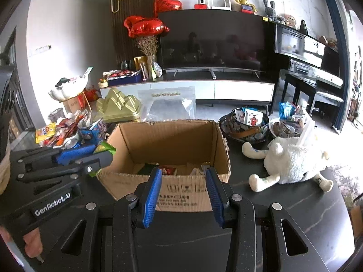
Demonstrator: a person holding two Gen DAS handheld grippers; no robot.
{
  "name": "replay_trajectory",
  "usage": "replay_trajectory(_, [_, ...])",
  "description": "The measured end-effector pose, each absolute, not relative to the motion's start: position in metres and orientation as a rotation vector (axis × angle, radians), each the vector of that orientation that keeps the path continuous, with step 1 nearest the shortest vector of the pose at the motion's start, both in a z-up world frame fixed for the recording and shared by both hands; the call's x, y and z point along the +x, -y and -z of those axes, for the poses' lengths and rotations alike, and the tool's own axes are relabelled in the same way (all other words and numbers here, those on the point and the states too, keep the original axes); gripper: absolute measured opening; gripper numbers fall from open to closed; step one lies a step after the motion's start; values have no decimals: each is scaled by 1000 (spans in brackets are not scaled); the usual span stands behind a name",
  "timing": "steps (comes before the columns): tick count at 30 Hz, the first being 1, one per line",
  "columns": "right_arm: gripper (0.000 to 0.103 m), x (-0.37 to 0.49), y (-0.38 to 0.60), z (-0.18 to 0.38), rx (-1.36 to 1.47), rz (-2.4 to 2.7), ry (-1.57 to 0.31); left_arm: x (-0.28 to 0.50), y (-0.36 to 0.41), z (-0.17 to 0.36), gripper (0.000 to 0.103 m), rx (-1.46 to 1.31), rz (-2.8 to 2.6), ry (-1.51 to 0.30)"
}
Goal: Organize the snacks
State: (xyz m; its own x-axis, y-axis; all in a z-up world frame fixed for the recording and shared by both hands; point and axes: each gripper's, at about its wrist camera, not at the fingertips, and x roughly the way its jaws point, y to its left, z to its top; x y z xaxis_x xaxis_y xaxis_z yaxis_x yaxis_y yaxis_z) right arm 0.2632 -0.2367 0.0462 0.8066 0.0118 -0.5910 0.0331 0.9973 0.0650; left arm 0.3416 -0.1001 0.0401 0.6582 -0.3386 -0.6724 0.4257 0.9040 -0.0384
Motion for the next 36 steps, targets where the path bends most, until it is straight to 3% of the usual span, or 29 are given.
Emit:
replay_trajectory(6, [42,284,237,-47,54,21,-646,367,109,-37,27,146,408,-751])
replay_trajectory(8, [42,293,238,-47,52,21,-656,373,111,-37,33,150,380,-747])
replay_trajectory(10, [42,298,239,-48,48,27,-664,377,110,-37,51,161,344,-724])
replay_trajectory(19, [42,295,240,-46,51,28,-679,359,91,-36,59,143,284,-713])
replay_trajectory(22, [49,283,238,-47,52,25,-671,342,84,-36,63,134,280,-716])
replay_trajectory(26, [51,260,234,-52,53,20,-648,315,76,-40,68,126,257,-696])
replay_trajectory(30, [65,234,232,-61,45,44,-611,291,70,-47,83,128,240,-662])
replay_trajectory(36, [72,197,234,-70,43,77,-573,249,64,-62,97,137,213,-578])
